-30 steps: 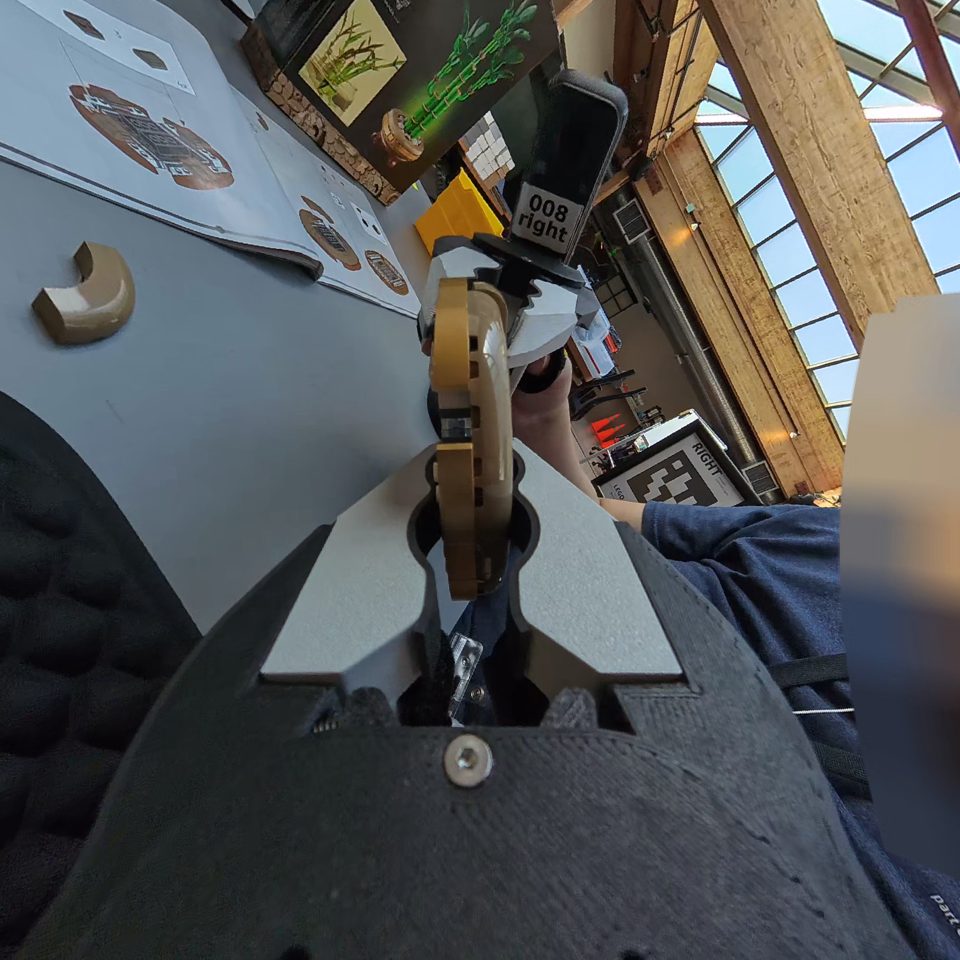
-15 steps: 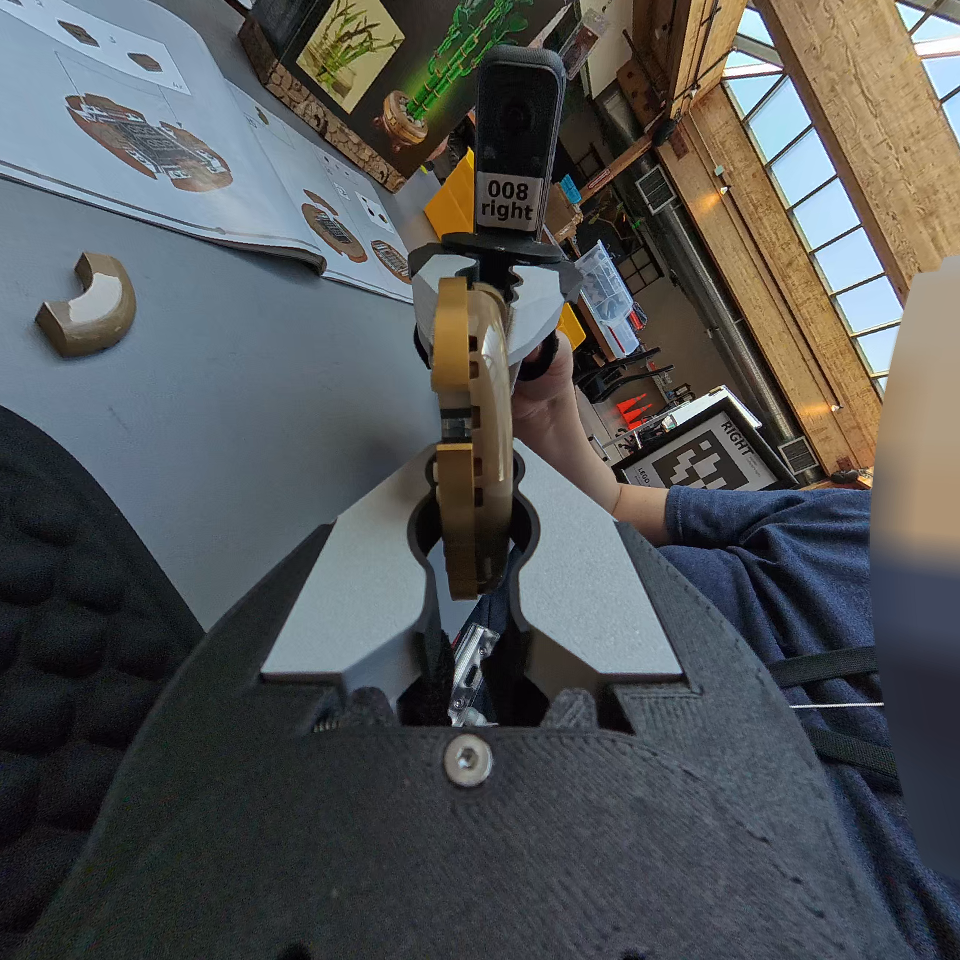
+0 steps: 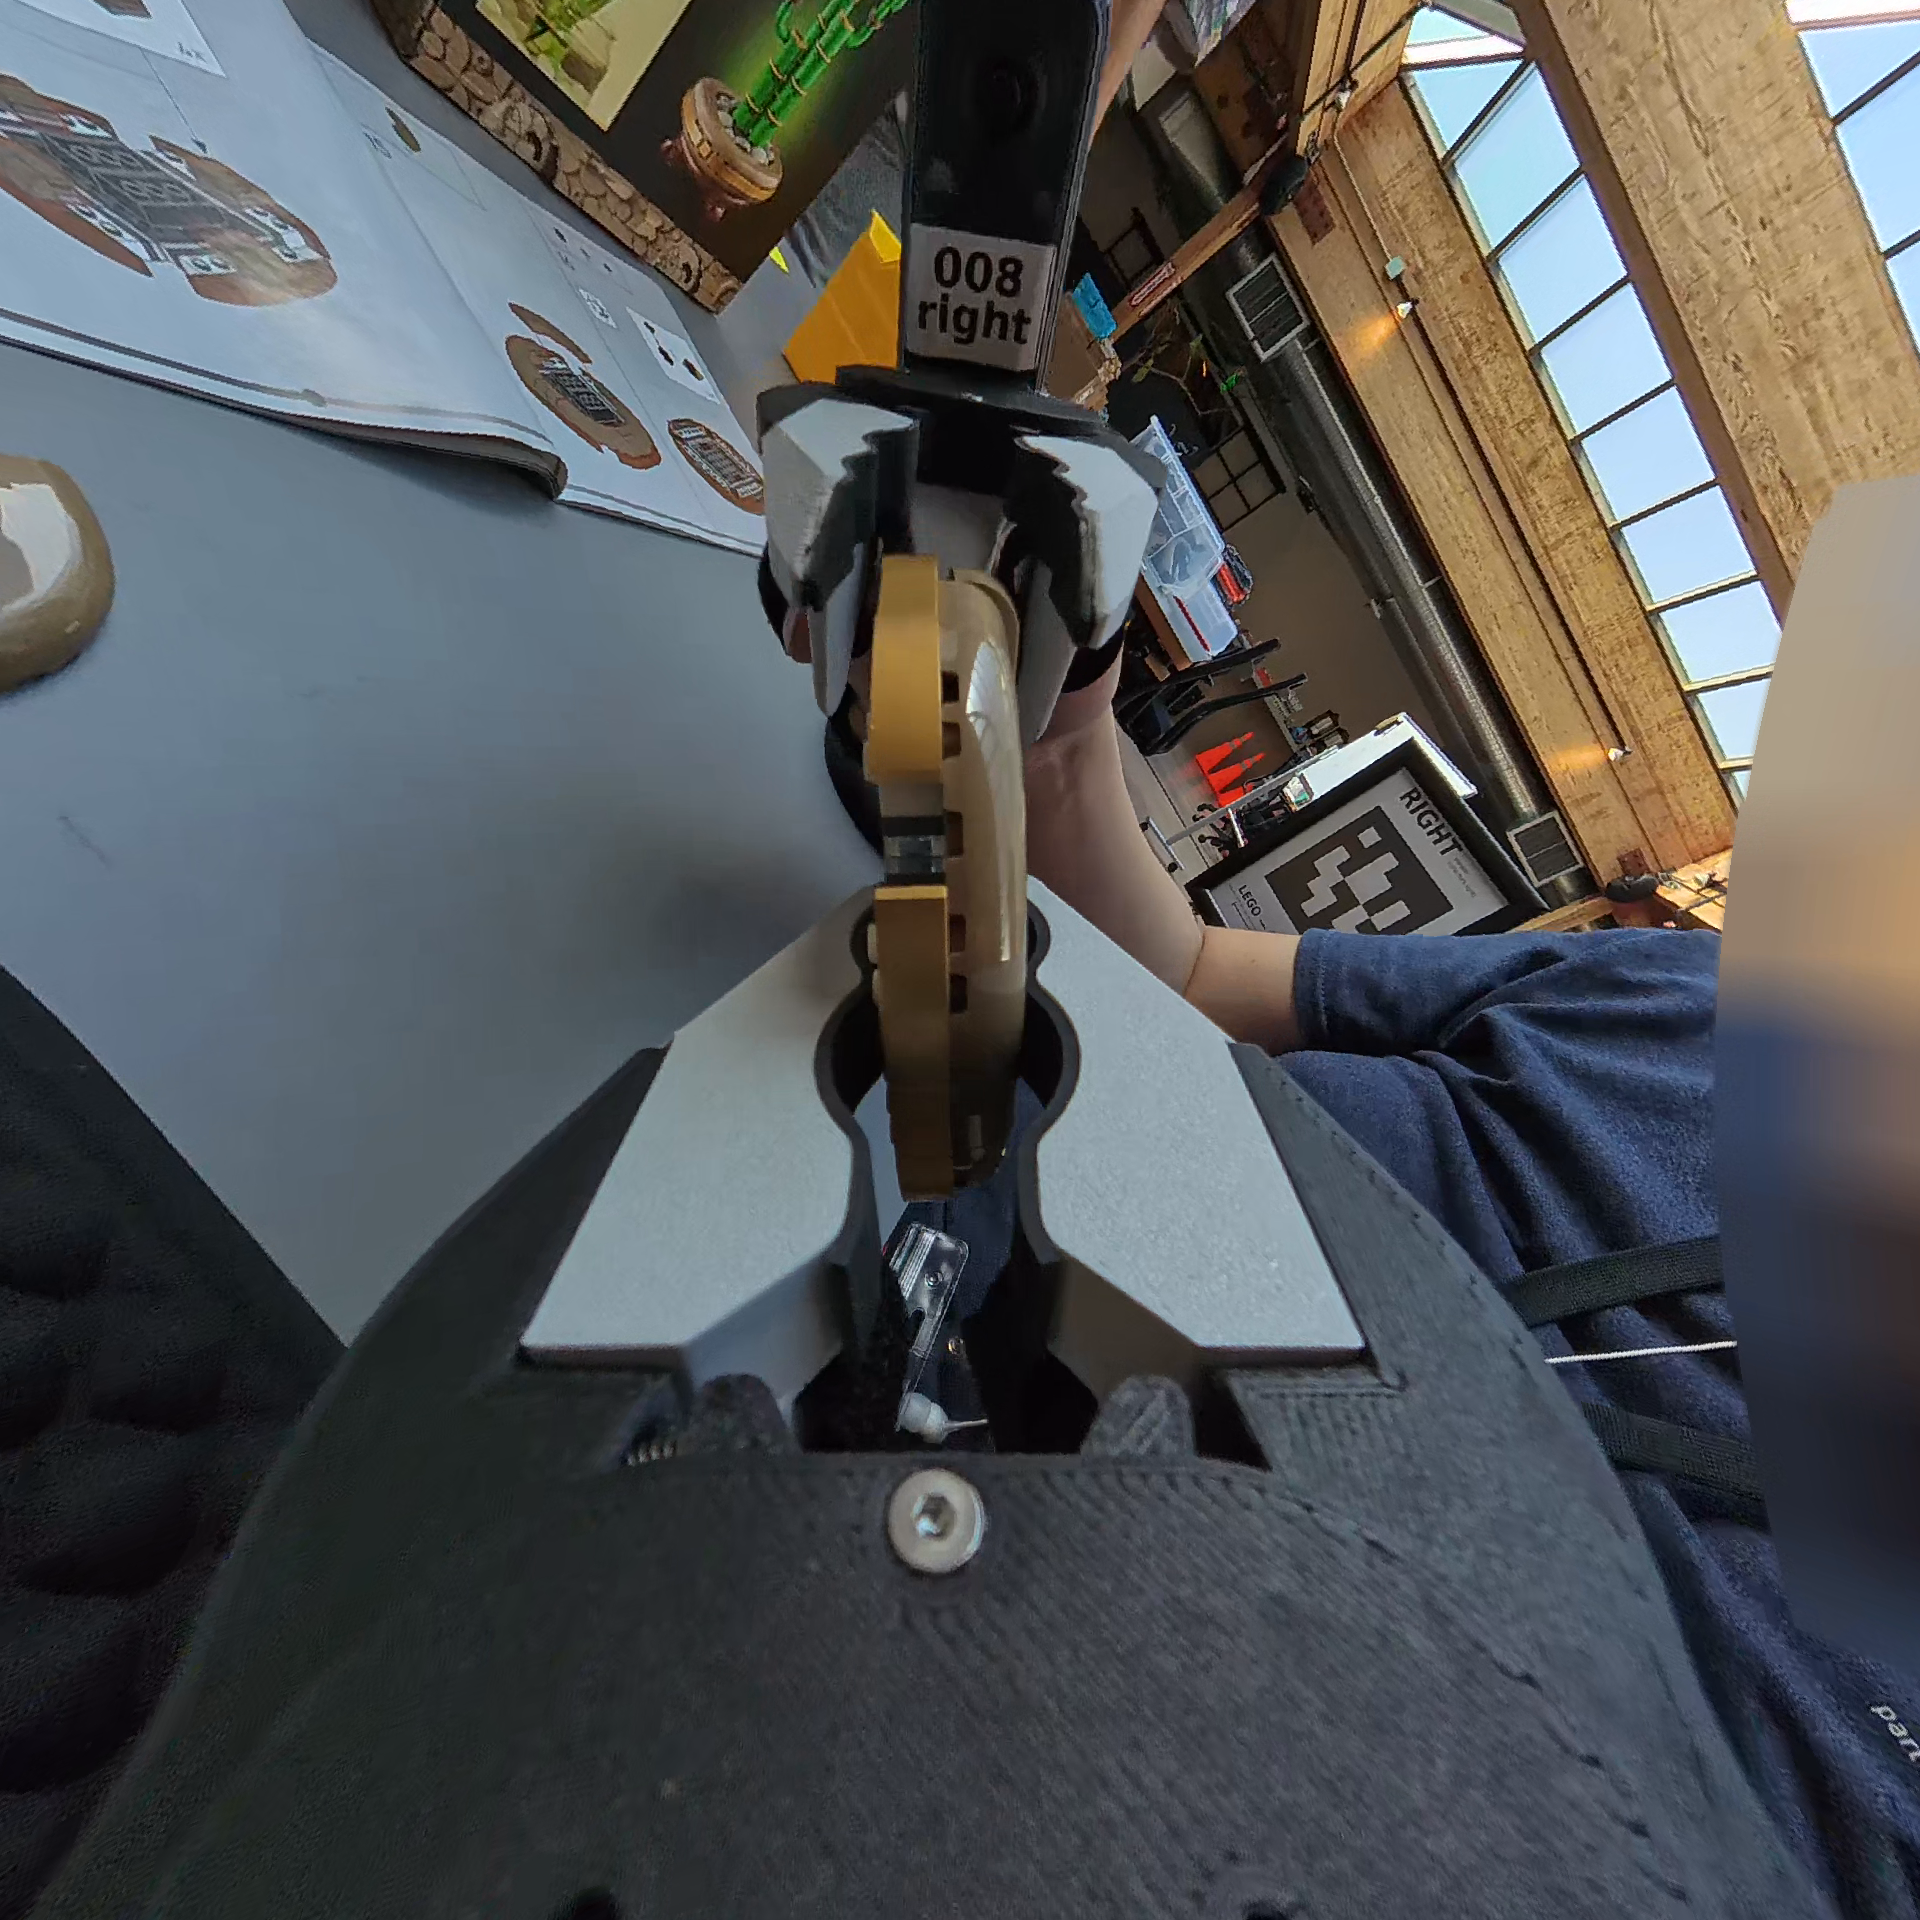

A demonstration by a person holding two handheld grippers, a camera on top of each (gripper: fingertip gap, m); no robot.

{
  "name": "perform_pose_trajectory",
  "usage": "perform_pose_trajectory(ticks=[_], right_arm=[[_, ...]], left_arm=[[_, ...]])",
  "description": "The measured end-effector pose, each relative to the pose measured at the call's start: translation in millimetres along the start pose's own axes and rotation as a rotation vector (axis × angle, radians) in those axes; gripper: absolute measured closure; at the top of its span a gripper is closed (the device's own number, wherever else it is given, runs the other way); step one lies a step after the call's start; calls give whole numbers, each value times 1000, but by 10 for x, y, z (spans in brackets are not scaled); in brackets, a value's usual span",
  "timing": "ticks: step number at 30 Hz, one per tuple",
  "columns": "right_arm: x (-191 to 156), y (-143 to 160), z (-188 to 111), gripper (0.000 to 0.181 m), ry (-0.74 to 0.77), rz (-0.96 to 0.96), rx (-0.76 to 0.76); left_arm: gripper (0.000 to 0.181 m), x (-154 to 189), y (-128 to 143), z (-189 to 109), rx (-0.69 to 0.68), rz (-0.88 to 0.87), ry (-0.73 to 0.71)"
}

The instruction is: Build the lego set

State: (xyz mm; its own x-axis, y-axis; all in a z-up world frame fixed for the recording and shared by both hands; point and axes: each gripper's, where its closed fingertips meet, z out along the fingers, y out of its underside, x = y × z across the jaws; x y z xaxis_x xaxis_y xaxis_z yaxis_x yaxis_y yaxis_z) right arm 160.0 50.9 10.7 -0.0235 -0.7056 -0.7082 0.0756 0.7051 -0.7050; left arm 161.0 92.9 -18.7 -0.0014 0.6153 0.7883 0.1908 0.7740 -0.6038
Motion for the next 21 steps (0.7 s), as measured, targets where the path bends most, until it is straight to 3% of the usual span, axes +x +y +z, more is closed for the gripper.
perform_pose_trajectory(ticks=[3,6,21], right_arm=[[10,87,29,145,-16,43,-44],[-19,118,52,161,-38,47,-61],[45,153,42,162,-45,112,-69]], left_arm=[[162,-2,27,45,-19,1,-2],[162,8,49,72,-34,3,0],[162,-54,86,90,-58,10,-37]])
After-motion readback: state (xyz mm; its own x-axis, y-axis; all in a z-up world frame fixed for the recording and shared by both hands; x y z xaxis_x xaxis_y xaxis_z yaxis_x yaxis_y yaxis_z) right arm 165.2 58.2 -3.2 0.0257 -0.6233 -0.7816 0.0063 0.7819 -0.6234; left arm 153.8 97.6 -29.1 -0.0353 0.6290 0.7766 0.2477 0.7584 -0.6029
